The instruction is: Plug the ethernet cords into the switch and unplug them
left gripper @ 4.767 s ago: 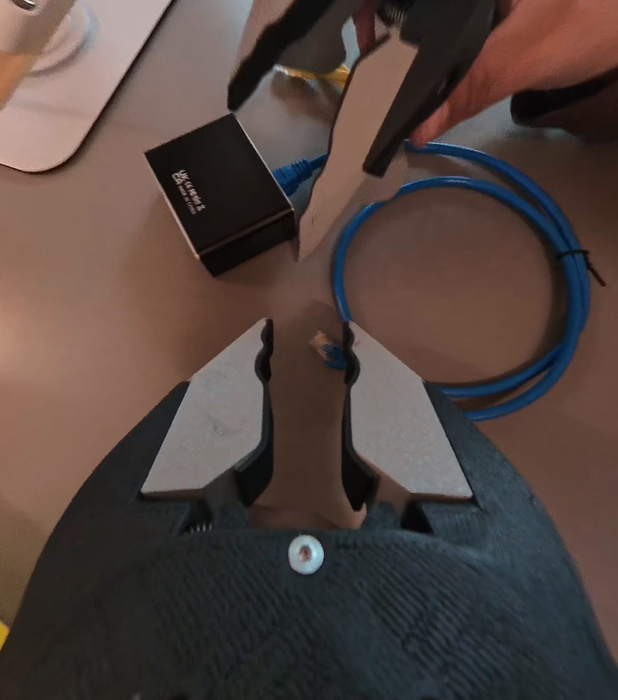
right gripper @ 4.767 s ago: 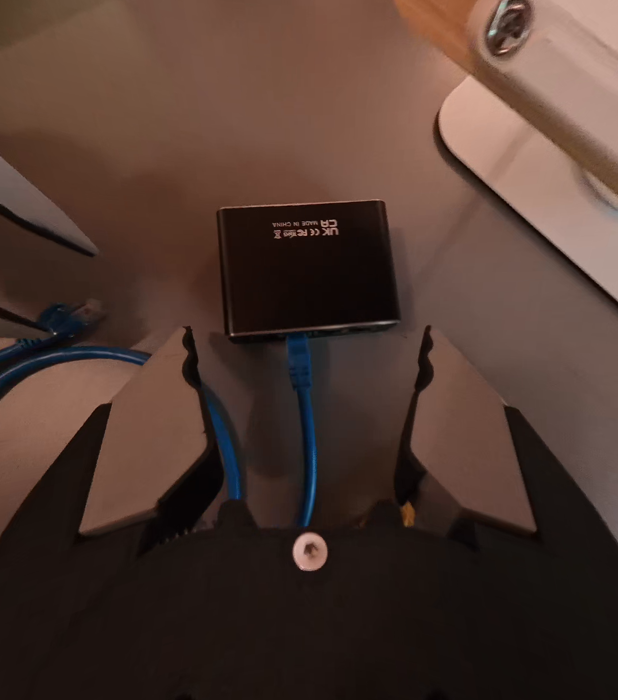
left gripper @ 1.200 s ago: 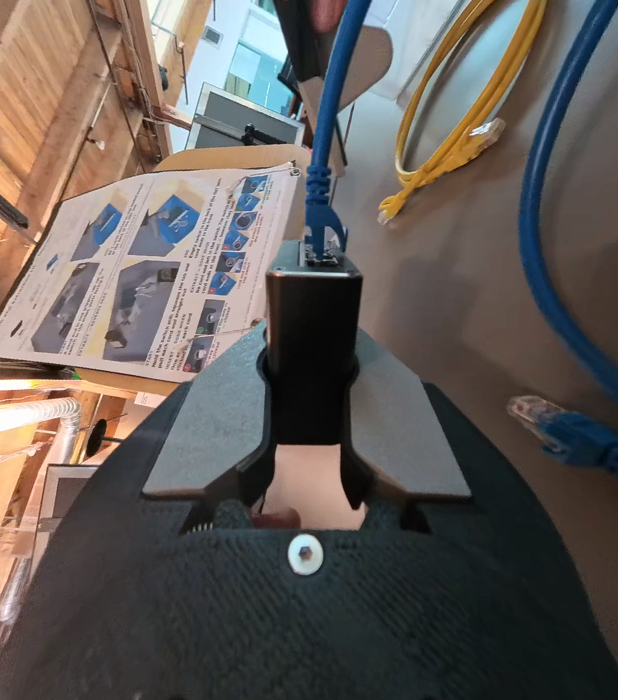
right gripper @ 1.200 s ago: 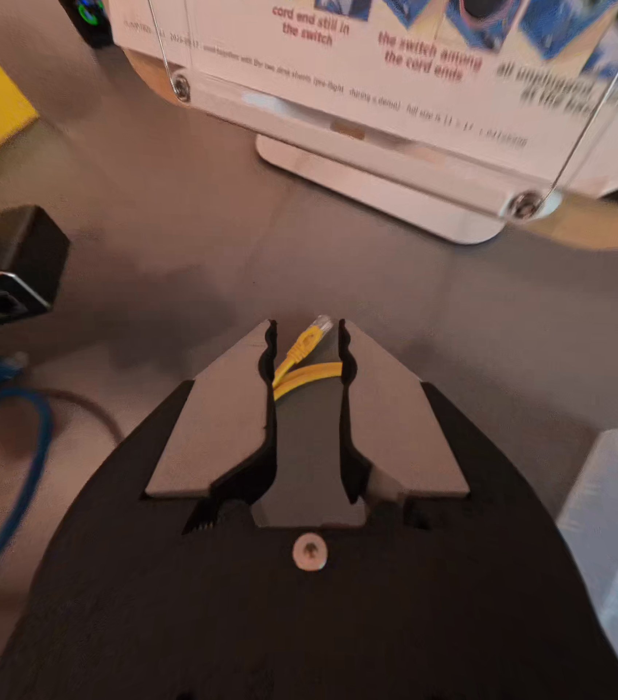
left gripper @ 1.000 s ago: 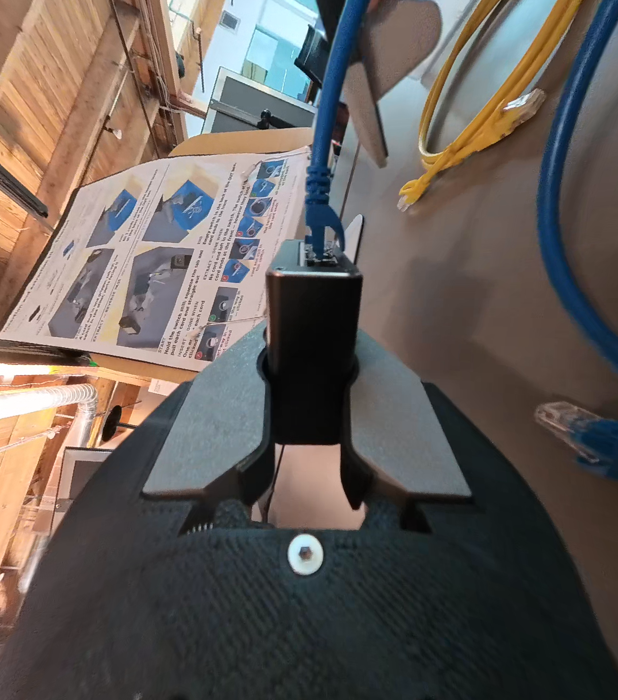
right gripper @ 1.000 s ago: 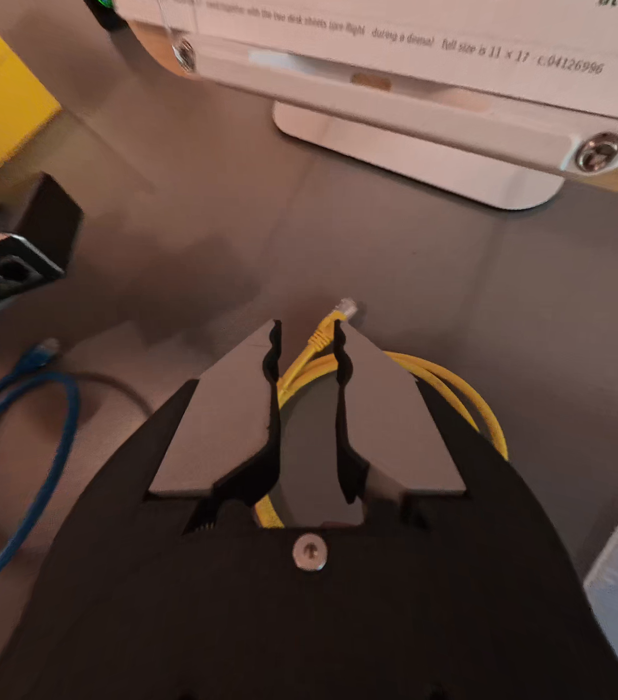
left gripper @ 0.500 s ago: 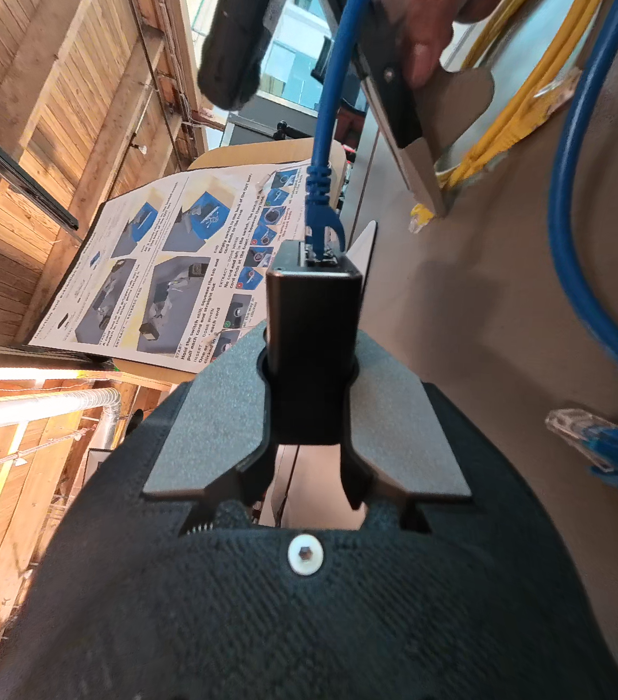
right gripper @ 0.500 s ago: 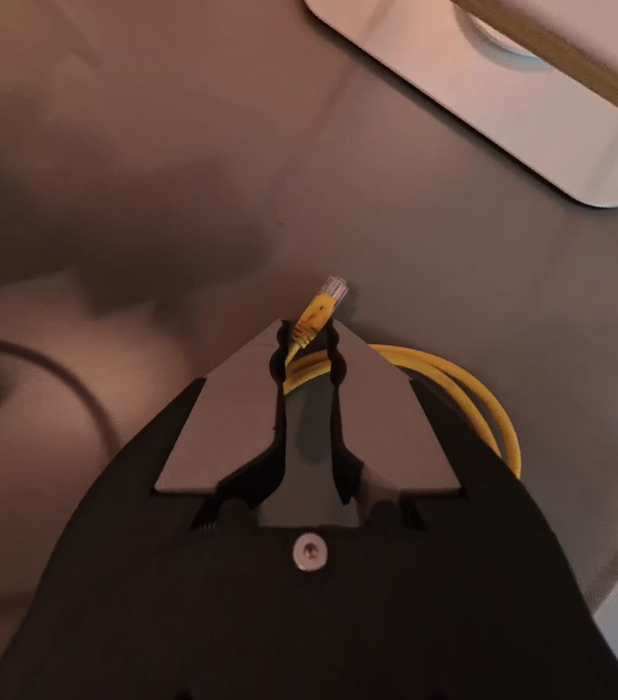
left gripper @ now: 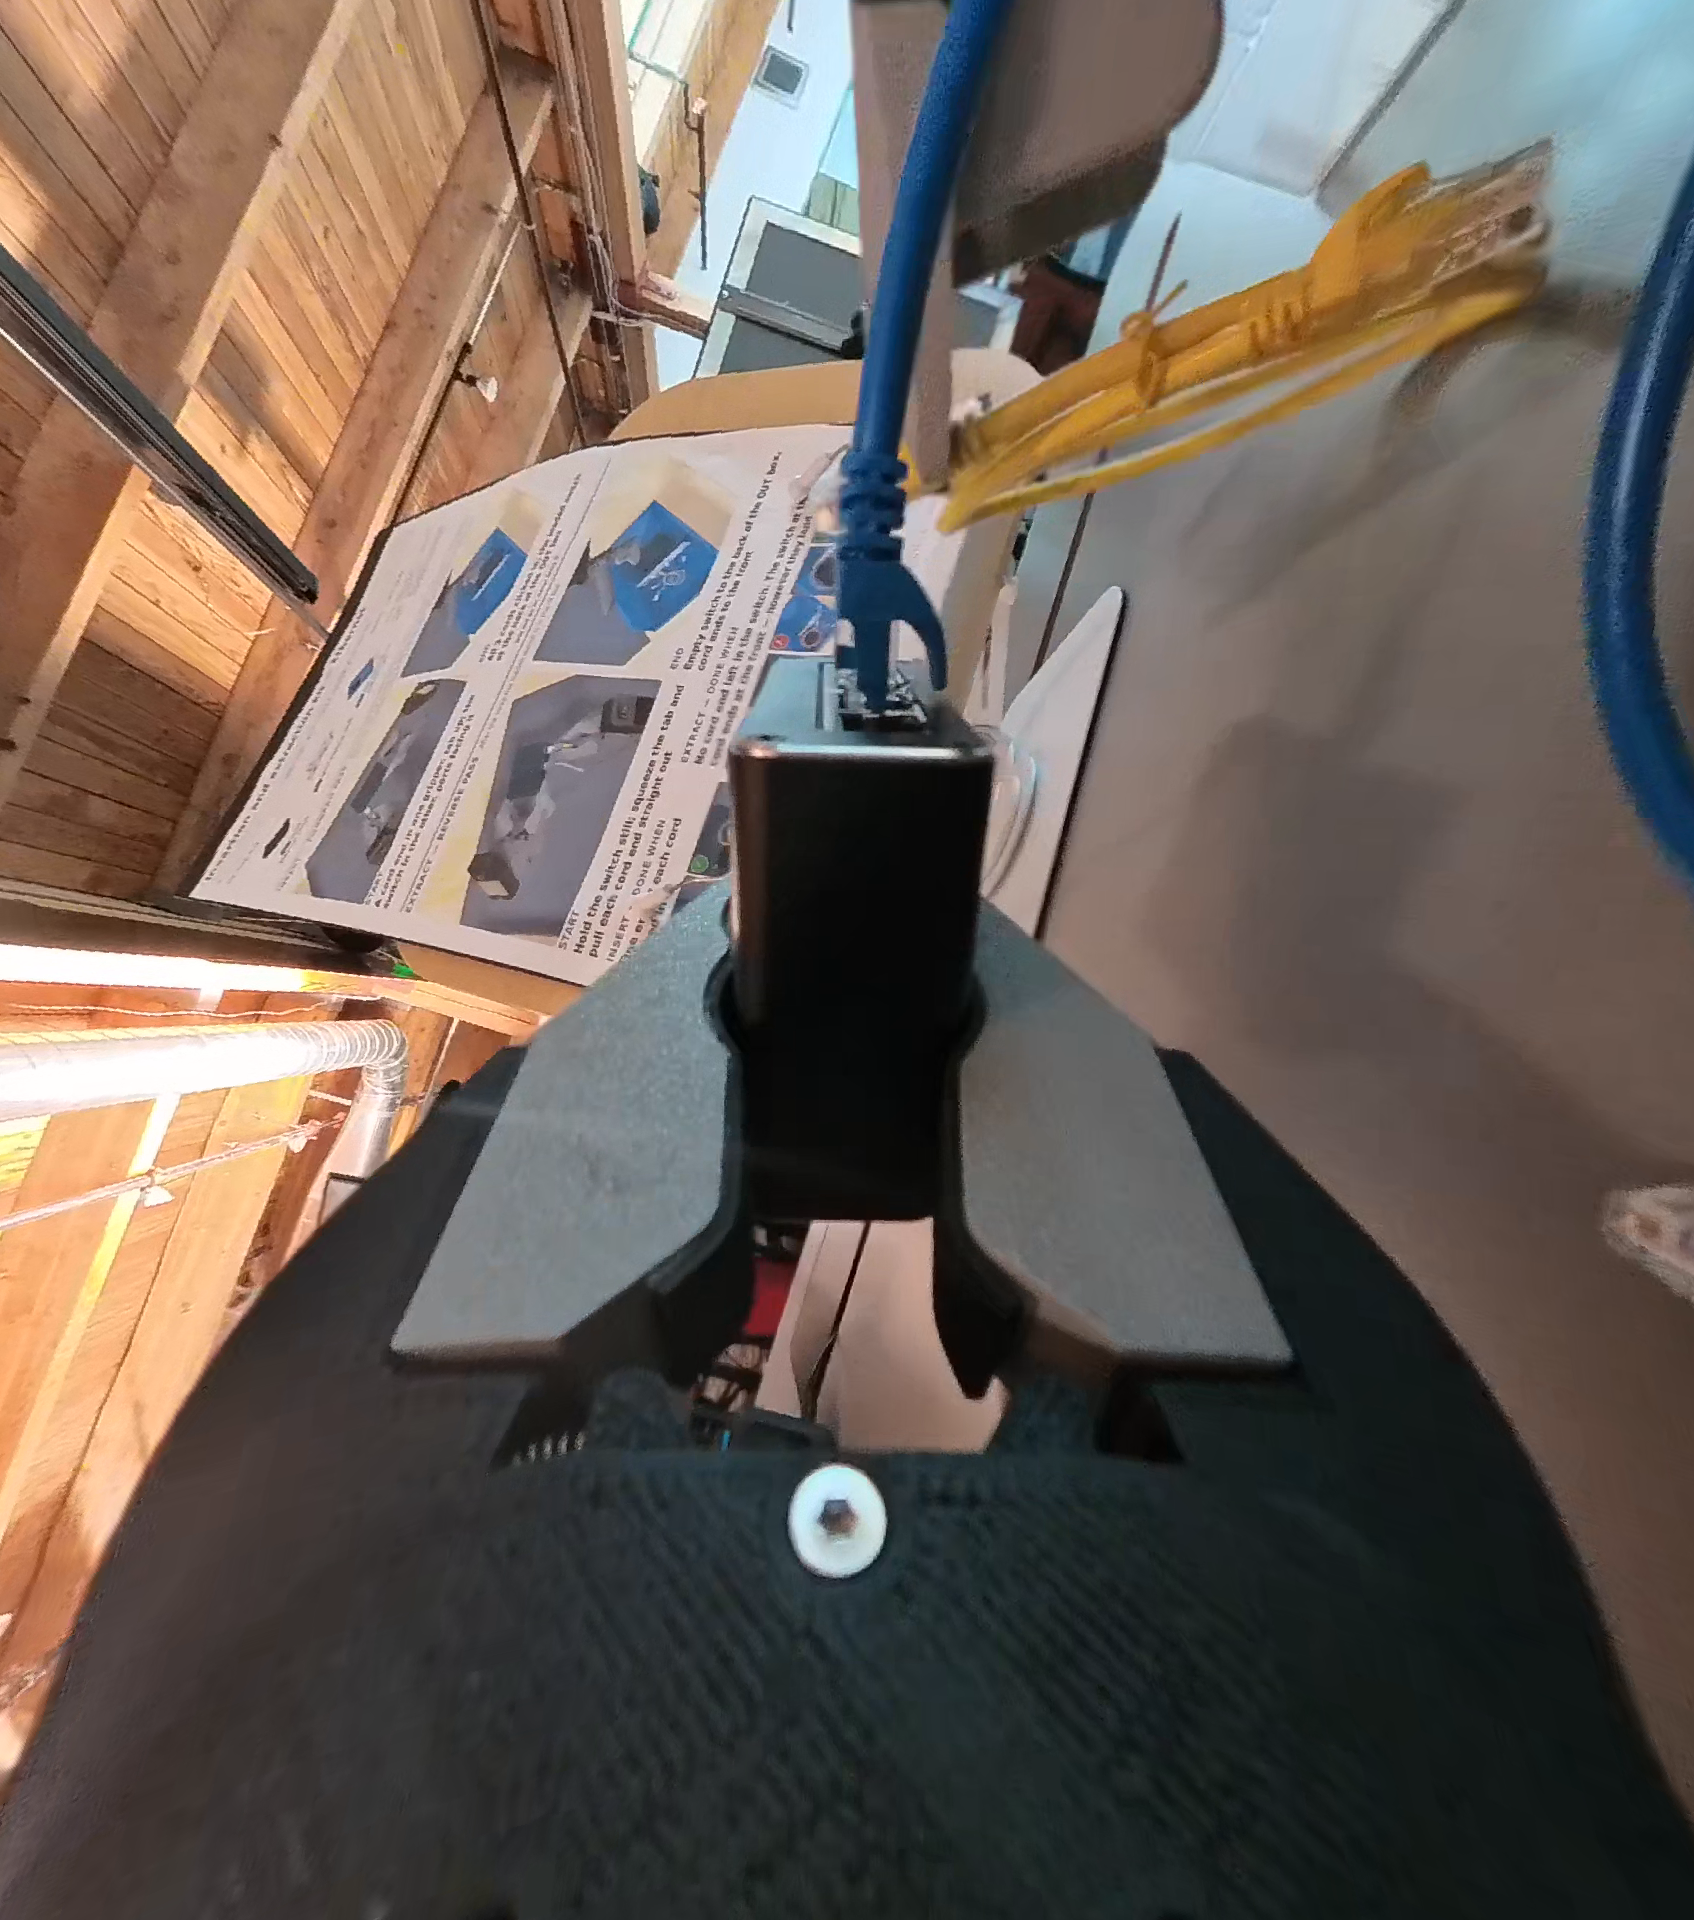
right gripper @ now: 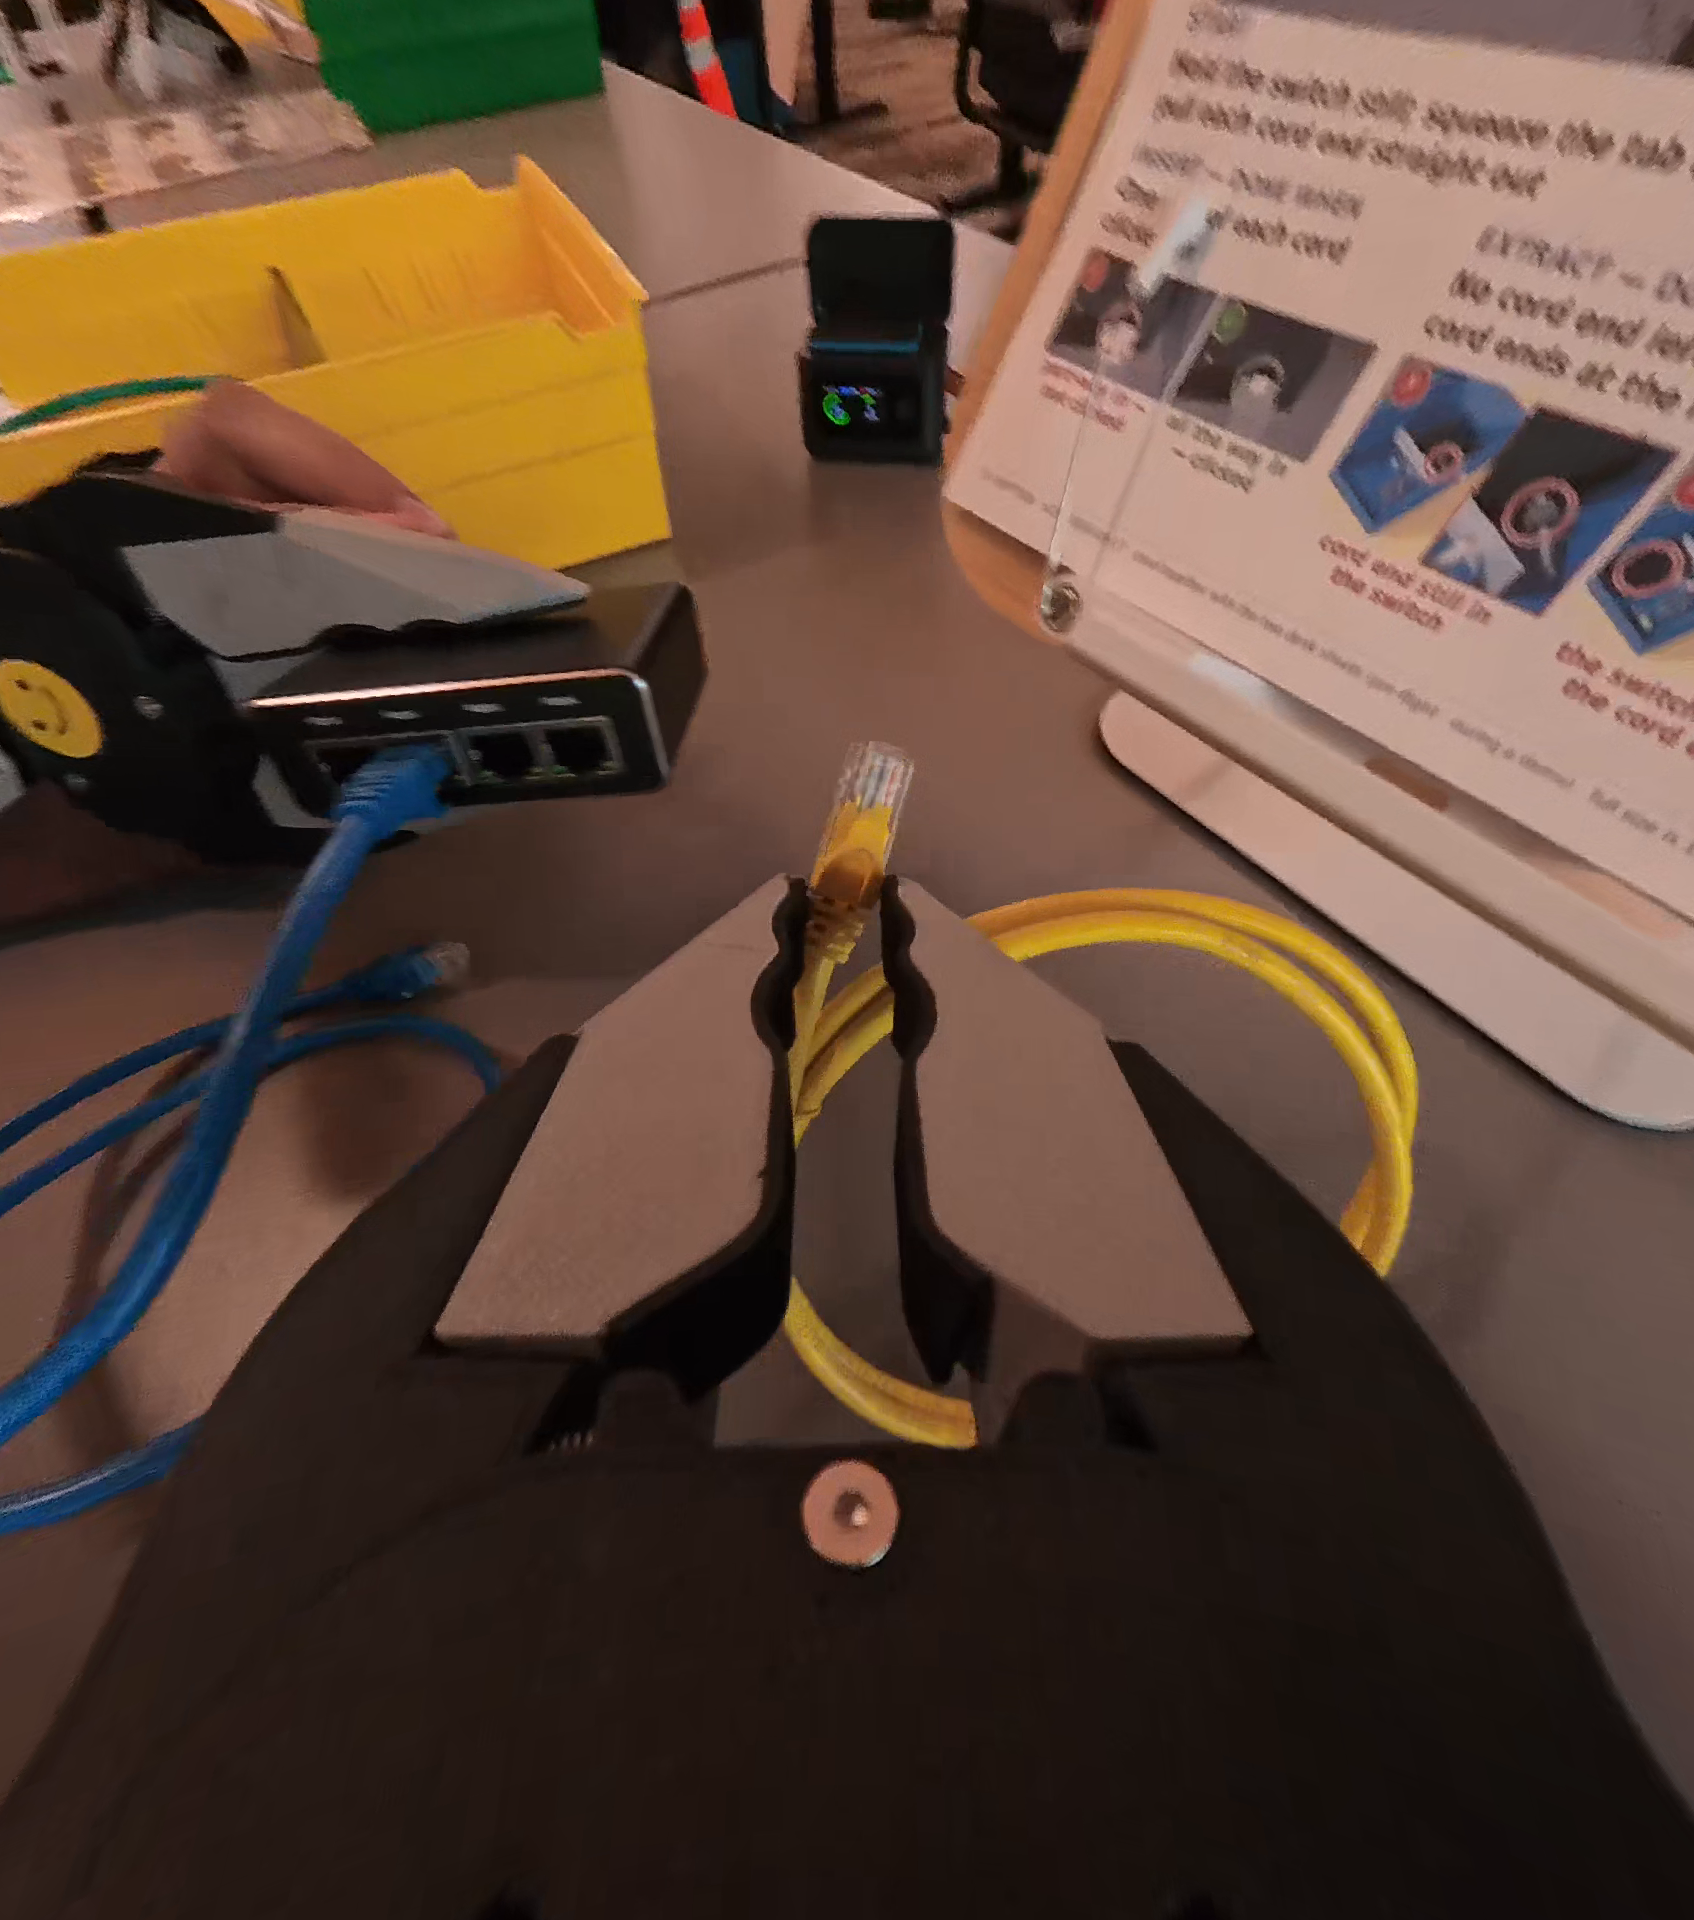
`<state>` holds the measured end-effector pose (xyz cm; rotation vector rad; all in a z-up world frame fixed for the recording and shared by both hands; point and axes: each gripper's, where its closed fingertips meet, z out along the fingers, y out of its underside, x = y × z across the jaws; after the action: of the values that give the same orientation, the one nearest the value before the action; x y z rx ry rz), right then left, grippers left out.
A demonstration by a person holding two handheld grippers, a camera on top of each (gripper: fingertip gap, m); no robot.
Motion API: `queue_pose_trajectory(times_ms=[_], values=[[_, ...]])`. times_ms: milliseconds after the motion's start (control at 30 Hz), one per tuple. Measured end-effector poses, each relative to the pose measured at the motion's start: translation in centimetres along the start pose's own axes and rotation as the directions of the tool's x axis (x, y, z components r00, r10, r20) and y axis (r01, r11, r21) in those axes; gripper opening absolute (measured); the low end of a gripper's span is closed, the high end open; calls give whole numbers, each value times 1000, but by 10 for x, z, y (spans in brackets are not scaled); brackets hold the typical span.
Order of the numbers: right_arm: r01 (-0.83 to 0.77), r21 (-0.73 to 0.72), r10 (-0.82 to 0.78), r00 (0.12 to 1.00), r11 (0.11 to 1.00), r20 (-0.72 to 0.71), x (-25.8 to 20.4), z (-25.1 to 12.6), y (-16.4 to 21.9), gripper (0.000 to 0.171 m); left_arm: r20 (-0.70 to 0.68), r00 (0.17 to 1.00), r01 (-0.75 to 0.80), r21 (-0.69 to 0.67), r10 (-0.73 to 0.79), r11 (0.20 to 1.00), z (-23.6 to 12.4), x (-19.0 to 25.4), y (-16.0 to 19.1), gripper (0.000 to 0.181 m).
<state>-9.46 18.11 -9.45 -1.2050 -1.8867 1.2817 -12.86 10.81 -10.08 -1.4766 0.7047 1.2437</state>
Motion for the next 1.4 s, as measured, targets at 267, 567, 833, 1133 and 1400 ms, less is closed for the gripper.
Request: queue_pose_trajectory(times_ms=[267,567,833,1133,1400], values=[[62,168,-95,975,984,199,-42,-19,-30,11,21,1000,-9,-28,9,1000,1,-4,6,33],[-183,222,121,957,958,264,-17,-41,-39,9,22,1000,-6,-6,6,1000,-2,-6,2,33],[-272,179,126,812,945,569,-52,-53,-42,8,21,999,-24,0,24,1000,-2,-5,0,33],[-536,33,504,811,843,297,22,-26,-2,14,68,998,-15,38,12,999,-7,-18,-7,34],[-499,29,491,839,866,-236,98,-49,42,43,42,999,-30,22,29,999,-5,-10,-5,34]])
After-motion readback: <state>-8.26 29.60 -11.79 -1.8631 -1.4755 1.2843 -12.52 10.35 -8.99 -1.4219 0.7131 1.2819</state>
